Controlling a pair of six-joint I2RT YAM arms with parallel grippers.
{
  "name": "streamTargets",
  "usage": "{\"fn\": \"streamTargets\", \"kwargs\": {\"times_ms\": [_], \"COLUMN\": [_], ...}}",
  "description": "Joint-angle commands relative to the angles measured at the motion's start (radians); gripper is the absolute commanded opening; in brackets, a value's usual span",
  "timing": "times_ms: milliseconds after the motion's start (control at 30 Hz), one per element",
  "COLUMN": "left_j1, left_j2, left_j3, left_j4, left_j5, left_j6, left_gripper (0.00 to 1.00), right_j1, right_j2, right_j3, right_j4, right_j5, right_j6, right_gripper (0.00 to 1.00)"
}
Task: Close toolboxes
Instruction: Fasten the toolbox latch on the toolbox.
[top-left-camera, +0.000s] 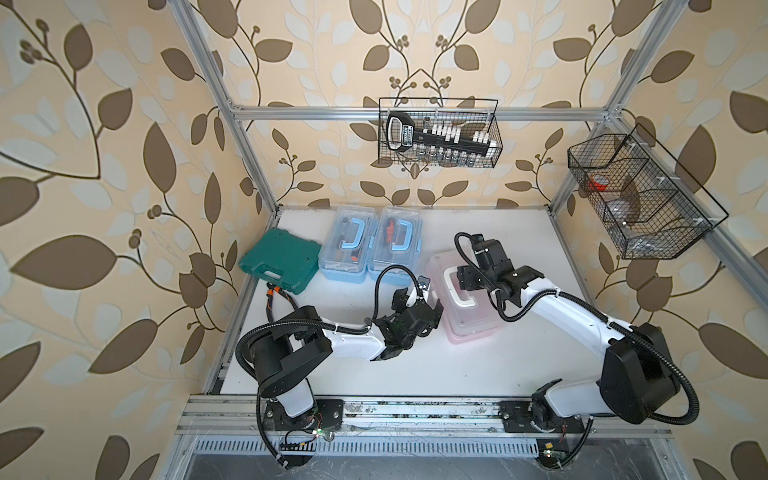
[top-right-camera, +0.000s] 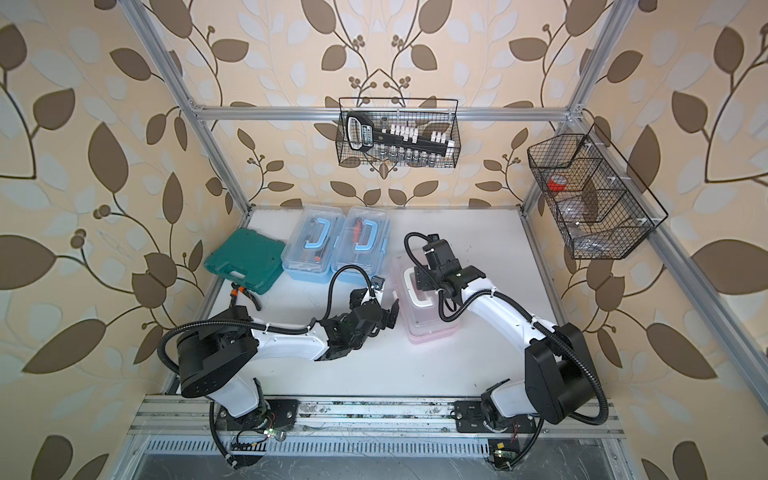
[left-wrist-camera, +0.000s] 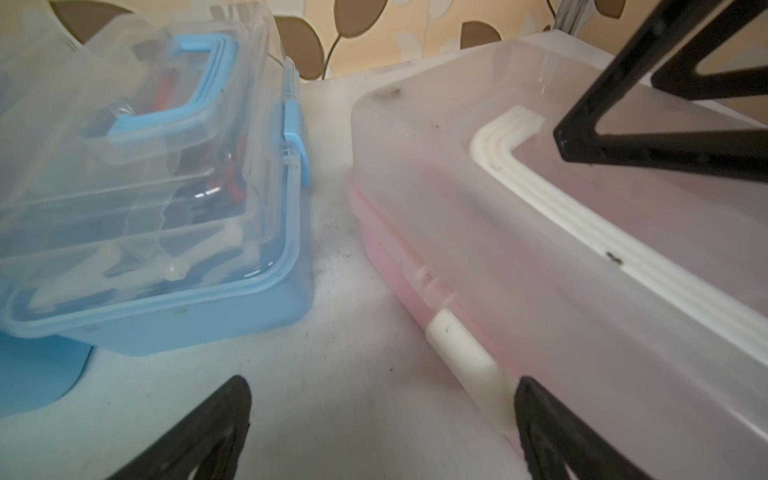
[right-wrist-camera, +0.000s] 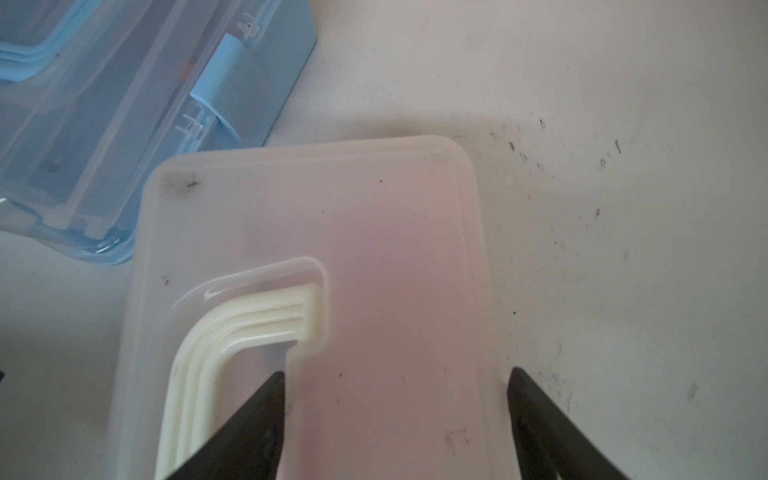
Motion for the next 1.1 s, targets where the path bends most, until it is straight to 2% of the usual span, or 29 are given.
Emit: {"fn": "streamTargets", "kwargs": {"times_ms": [0, 200, 333, 433, 667, 900, 1067], "left_j1": [0.028, 0.064, 0.109, 0.135, 0.137, 0.137, 0.137], "left_j2": [-0.073, -0.174, -0.179, -0.179, -0.17, -0.08, -0.031], "left_j3": [0.043, 0.047, 0.082, 0.099, 0.187, 0.258, 0.302], "left_j4": [-0.143, -0.32, -0.442, -0.45, -0.524, -0.544, -0.578], "left_j5": [0.085, 0.151, 0.226, 0.322, 0.371, 0.43, 0.423], "left_j6": [-0.129, -0.292, -0.412, -0.45, -0.532, -0.575, -0.627], "left_gripper": [0.99, 0.99, 0.99, 0.96, 0.92, 0.9, 0.83], "right_j1": [0.014, 0.015, 0.015, 0.016, 0.015, 0.015, 0.014], "right_j2": [0.026, 0.027, 0.029, 0.031, 0.026, 0.026, 0.023], "right_j3": [-0.043, -0.04, -0.037, -0.038, -0.034, -0.04, -0.038], "right_j4": [-0.087, -0.085, -0.084, -0.084, -0.084, -0.082, -0.08], "right_j5": [-0.102, -0.106, -0.108, -0.11, -0.11, -0.111, -0.119], "right_j6": [0.005, 0.002, 0.002, 0.001, -0.001, -0.004, -0.005], "right_gripper": [0.77, 0.77, 0.77, 0.77, 0.76, 0.76, 0.76]}}
